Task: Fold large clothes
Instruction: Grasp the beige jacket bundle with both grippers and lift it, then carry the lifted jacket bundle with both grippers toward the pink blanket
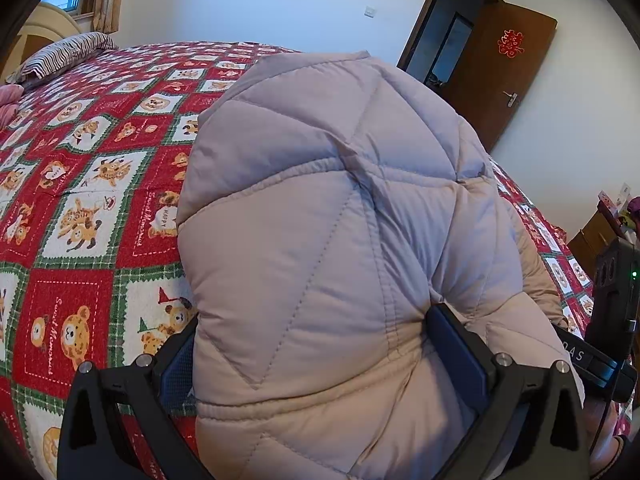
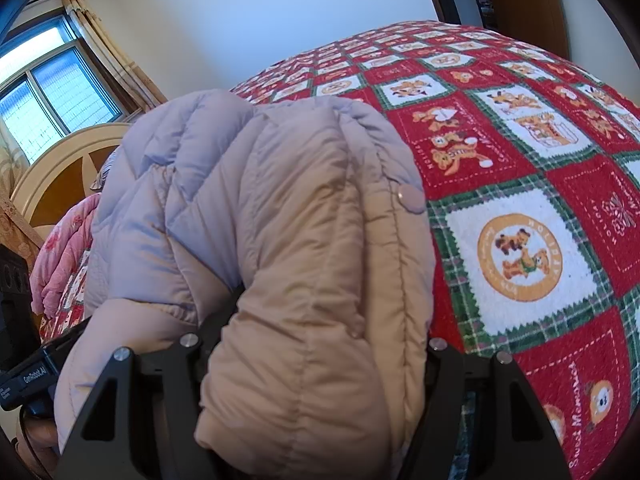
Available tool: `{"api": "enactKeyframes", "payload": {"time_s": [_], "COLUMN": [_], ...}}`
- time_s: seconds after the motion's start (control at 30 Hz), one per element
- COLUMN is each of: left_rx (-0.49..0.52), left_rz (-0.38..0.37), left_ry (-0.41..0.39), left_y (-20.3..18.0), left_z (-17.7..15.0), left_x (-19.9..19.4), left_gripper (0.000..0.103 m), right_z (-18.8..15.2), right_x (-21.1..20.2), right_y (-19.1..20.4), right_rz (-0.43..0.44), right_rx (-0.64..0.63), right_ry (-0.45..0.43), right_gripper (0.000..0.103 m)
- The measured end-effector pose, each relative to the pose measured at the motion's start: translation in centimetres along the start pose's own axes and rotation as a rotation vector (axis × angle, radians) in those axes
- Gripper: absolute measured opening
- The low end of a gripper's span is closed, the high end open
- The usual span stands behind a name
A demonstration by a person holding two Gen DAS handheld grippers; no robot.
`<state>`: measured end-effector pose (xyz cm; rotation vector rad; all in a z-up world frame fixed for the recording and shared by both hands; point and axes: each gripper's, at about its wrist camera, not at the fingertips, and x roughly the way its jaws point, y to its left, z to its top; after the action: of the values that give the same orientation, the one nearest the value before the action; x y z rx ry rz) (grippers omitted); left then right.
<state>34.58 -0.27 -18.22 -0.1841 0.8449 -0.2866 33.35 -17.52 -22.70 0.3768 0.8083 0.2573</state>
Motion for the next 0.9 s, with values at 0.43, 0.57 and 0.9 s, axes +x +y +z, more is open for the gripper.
{"api": "enactKeyframes", "payload": {"time_s": [0.43, 0.57, 0.9], "left_rx": [0.006, 0.036, 0.200], "left_rz": [0.009, 0.023, 0.108], "left_ry": [-0.020, -0.046, -0.141], "left_y": [-0.4, -1.1, -4.0], "left_z": [-0.2, -0.3, 0.3], "left_x": [-0.3, -1.0, -5.3], "left_gripper": [0.101, 0.090, 0.046], "right_z": [0.0, -0.2, -0.7], "right_x": [0.0, -0.4, -2.7], "right_y": [0.0, 0.4, 2.3], "right_rz": [0.001, 0.011, 0.022], "right_rx": [0.001, -0.023, -0.079], "right_ry": [-0.005, -0.018, -0.081], "right_gripper": [0.065, 0.056, 0.030]}}
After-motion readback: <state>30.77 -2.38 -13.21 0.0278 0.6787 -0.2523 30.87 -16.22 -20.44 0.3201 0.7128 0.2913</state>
